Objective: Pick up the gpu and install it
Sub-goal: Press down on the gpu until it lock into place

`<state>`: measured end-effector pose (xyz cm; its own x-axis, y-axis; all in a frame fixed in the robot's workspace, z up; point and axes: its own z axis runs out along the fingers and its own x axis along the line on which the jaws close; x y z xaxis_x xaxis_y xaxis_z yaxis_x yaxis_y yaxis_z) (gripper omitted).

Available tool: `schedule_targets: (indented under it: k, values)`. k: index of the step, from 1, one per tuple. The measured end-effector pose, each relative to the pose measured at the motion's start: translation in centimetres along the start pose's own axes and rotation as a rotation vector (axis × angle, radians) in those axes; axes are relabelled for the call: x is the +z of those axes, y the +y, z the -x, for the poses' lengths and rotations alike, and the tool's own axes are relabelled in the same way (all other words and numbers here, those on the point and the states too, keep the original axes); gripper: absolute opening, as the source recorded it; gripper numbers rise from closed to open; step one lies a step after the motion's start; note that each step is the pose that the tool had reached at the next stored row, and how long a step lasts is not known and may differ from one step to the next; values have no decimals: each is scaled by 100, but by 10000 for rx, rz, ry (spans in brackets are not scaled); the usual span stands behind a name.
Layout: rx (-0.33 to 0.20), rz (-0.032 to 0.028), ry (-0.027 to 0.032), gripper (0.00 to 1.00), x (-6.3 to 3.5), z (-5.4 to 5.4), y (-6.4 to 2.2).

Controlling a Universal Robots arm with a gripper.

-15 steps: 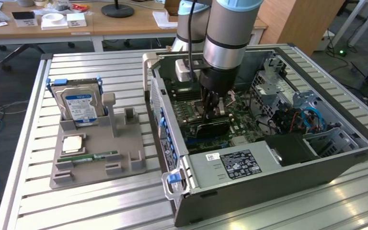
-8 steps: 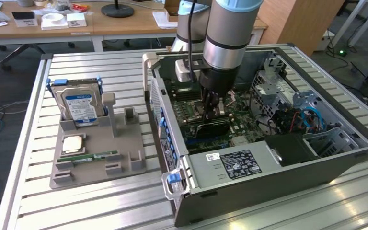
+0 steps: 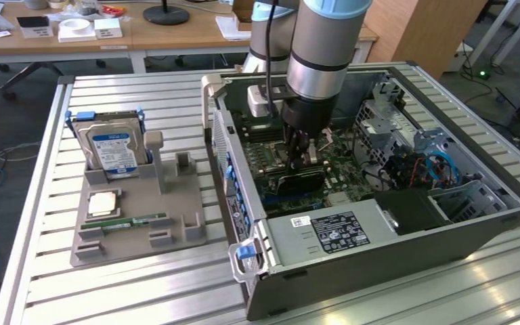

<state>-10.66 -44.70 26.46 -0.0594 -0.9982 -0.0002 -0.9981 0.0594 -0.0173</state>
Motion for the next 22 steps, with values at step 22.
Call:
schedule_targets:
  k: [22]
  values:
    - [0,0,-1,11,24,0,1]
